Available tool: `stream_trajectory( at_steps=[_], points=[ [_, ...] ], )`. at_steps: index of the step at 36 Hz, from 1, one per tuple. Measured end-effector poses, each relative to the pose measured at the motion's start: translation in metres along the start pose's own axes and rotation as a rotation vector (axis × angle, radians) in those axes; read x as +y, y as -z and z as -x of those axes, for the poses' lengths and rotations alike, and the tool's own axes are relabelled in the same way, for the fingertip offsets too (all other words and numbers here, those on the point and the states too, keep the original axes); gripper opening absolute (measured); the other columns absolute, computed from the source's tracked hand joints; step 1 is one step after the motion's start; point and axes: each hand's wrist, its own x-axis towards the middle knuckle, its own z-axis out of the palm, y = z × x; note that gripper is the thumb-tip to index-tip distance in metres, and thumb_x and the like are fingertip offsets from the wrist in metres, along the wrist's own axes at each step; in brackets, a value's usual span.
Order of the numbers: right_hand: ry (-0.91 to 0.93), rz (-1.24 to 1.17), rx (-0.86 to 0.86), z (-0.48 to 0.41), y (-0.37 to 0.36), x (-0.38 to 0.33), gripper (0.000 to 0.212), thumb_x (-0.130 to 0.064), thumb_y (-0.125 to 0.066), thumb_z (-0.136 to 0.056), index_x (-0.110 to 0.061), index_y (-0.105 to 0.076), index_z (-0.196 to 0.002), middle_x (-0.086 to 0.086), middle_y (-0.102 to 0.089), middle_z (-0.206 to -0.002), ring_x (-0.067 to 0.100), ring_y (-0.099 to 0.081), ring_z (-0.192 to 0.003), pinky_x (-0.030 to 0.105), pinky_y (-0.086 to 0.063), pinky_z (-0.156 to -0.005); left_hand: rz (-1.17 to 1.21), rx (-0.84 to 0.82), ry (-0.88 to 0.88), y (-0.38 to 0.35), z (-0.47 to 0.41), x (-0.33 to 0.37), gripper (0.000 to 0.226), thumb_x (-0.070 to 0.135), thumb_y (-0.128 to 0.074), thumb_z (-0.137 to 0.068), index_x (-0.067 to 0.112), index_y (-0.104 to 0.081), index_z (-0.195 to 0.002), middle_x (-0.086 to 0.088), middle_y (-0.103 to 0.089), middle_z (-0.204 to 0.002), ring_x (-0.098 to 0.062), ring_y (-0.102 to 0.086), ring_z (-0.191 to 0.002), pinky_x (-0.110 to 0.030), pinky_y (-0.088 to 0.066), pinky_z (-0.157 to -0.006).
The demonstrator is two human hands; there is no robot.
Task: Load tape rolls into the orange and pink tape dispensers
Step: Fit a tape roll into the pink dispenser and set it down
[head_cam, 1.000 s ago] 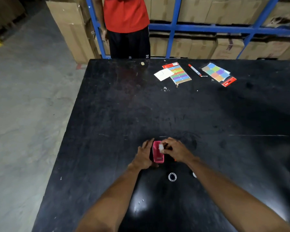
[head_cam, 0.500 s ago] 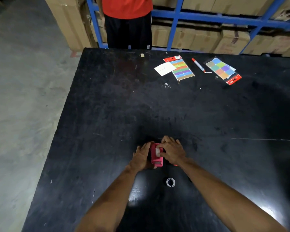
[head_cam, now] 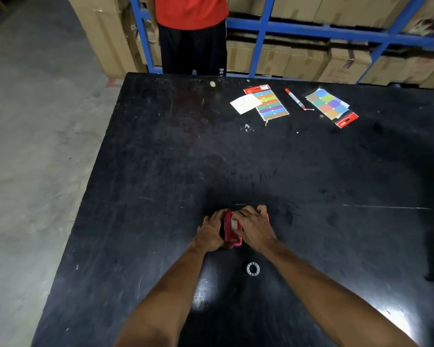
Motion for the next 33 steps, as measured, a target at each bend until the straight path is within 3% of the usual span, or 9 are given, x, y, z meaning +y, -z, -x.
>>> stream_trajectory(
  at_steps=[4, 8, 13, 19, 25, 33],
  points=[
    [-0.023, -0.031, 0.034, -0.001, 0.004, -0.001, 0.015, -0.031, -0.055, -0.090, -0.027, -0.068, -0.099, -0.007, -0.073, -0.101, 0.015, -0.055, -0.110, 0.042, -0.024, -0.097, 0.009, 0.010, 0.007, 0.000, 0.003, 0.001, 0.120, 0.034, -0.091, -0.058, 0.038, -0.017, -0.152, 0.009, -0.031, -0.155, -0.032, -0.030, -0.142, -0.058, -0.033, -0.114],
    [-0.015, -0.031, 0.062, 0.001, 0.010, 0.002, 0.023, -0.030, -0.049, -0.094, -0.027, -0.069, -0.085, -0.010, -0.071, -0.094, 0.014, -0.055, -0.104, 0.041, -0.025, -0.097, 0.001, 0.008, -0.011, 0.000, 0.005, -0.001, 0.119, 0.037, -0.090, -0.059, 0.037, -0.016, -0.153, 0.008, -0.029, -0.157, -0.032, -0.028, -0.144, -0.057, -0.030, -0.116],
    [0.002, -0.019, 0.068, 0.008, 0.012, 0.001, 0.024, -0.033, -0.046, -0.096, -0.027, -0.069, -0.098, -0.009, -0.070, -0.105, 0.015, -0.054, -0.109, 0.042, -0.028, -0.097, 0.000, 0.023, -0.015, -0.002, 0.007, -0.002, 0.119, 0.043, -0.088, -0.060, 0.039, -0.014, -0.153, 0.010, -0.030, -0.157, -0.031, -0.030, -0.143, -0.059, -0.033, -0.113],
    [-0.021, -0.003, -0.050, 0.008, 0.011, -0.002, 0.035, -0.039, -0.065, -0.085, -0.024, -0.062, -0.117, -0.006, -0.066, -0.122, 0.017, -0.050, -0.120, 0.044, -0.027, -0.100, 0.004, 0.025, -0.013, -0.003, 0.008, 0.002, 0.120, 0.045, -0.088, -0.060, 0.040, -0.013, -0.154, 0.010, -0.026, -0.160, -0.033, -0.025, -0.146, -0.059, -0.030, -0.115],
    [-0.013, 0.037, -0.030, 0.005, 0.011, -0.004, 0.025, -0.031, -0.055, -0.092, -0.027, -0.068, -0.113, -0.008, -0.065, -0.119, 0.018, -0.048, -0.118, 0.045, -0.027, -0.103, -0.010, 0.019, -0.016, -0.003, 0.008, 0.000, 0.118, 0.038, -0.088, -0.063, 0.037, -0.012, -0.154, 0.009, -0.028, -0.158, -0.030, -0.031, -0.141, -0.053, -0.034, -0.112],
    [0.001, 0.002, 0.034, 0.006, 0.010, 0.000, 0.024, -0.034, -0.047, -0.096, -0.028, -0.069, -0.101, -0.007, -0.070, -0.105, 0.016, -0.054, -0.108, 0.043, -0.025, -0.102, -0.036, 0.009, -0.034, 0.000, 0.005, 0.000, 0.119, 0.038, -0.089, -0.061, 0.035, -0.014, -0.154, 0.009, -0.030, -0.155, -0.028, -0.032, -0.141, -0.056, -0.035, -0.113]
  ],
)
